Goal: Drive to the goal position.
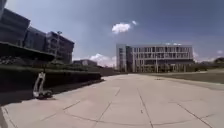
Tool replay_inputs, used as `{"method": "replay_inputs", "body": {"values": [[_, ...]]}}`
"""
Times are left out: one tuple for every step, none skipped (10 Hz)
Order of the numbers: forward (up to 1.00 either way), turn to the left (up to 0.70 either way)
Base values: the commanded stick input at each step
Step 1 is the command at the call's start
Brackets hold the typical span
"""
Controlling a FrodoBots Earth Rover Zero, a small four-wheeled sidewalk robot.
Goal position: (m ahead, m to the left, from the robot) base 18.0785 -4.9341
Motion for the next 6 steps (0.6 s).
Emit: {"method": "replay_inputs", "body": {"values": [[0.7, 0.01], [0.7, 0.01], [0.7, 0.01], [0.7, 0.01], [0.7, -0.34], [0.7, -0.34]]}}
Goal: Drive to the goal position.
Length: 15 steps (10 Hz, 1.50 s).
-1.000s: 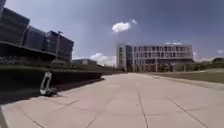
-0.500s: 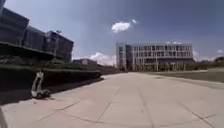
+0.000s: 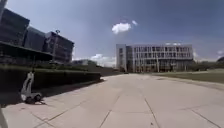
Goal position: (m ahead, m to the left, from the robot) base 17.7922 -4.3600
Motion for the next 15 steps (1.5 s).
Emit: {"method": "replay_inputs", "body": {"values": [[0.7, -0.34], [0.7, -0.1], [0.7, 0.01], [0.7, 0.01], [0.7, 0.01], [0.7, 0.01], [0.7, 0.01], [0.7, 0.01], [0.7, 0.01], [0.7, 0.01], [0.7, 0.01], [0.7, 0.01], [0.7, 0.01], [0.7, 0.01], [0.7, 0.01]]}}
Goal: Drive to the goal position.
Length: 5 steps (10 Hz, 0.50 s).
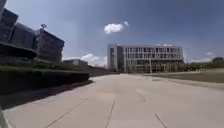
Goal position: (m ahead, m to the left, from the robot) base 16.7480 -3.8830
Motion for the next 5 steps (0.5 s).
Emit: {"method": "replay_inputs", "body": {"values": [[0.7, 0.01], [0.7, 0.01], [0.7, 0.01], [0.7, 0.01], [0.7, 0.01]]}}
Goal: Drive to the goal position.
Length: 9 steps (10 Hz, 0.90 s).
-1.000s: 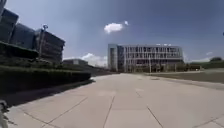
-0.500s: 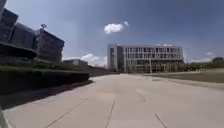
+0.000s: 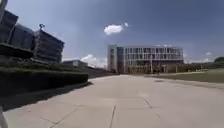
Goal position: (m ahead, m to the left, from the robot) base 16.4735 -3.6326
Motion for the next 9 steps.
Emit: {"method": "replay_inputs", "body": {"values": [[0.7, 0.01], [0.7, 0.01], [0.7, 0.01], [0.7, 0.01], [0.7, 0.01], [0.7, 0.01], [0.7, -0.29], [0.7, -0.34], [0.7, -0.34]]}}
